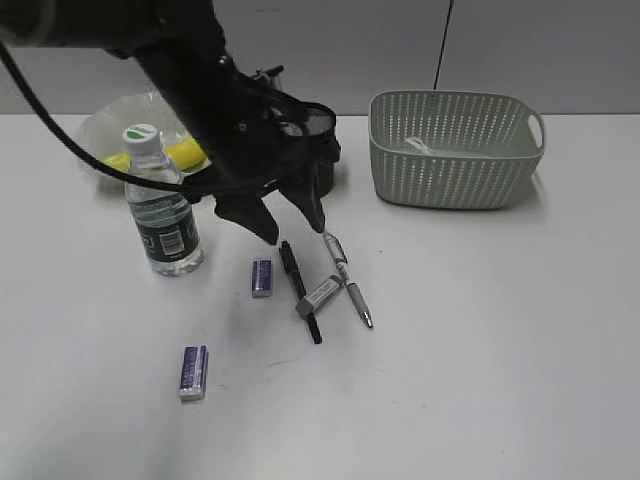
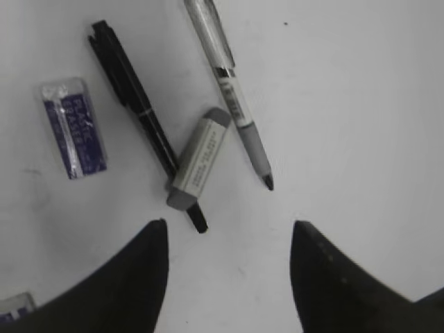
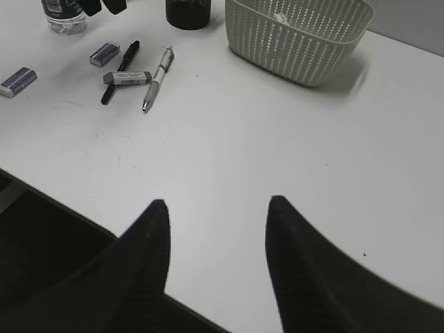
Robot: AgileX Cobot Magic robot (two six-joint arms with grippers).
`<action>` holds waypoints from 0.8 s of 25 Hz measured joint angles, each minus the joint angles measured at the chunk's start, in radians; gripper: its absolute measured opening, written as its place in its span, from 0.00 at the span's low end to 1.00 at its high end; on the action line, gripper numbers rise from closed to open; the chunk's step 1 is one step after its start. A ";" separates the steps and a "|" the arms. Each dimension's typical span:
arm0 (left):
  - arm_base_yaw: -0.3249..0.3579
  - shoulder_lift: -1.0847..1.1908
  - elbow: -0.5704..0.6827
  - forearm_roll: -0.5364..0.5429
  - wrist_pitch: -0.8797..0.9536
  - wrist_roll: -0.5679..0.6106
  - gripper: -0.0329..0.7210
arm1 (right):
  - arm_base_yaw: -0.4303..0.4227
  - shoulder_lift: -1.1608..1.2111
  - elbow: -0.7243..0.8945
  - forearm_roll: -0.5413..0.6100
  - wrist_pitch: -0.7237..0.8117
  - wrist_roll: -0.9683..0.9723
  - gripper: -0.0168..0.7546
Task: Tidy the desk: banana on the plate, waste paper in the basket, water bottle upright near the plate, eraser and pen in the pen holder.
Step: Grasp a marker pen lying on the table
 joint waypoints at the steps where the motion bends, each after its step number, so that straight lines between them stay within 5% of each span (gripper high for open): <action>1: 0.000 0.035 -0.039 0.021 0.018 -0.020 0.60 | 0.000 0.000 0.000 0.000 0.000 0.000 0.50; 9: 0.000 0.202 -0.255 0.095 0.158 -0.198 0.60 | 0.000 0.000 0.000 0.000 0.000 0.000 0.50; 20: 0.000 0.326 -0.281 0.103 0.186 -0.361 0.60 | 0.000 0.000 0.000 -0.001 -0.001 0.000 0.50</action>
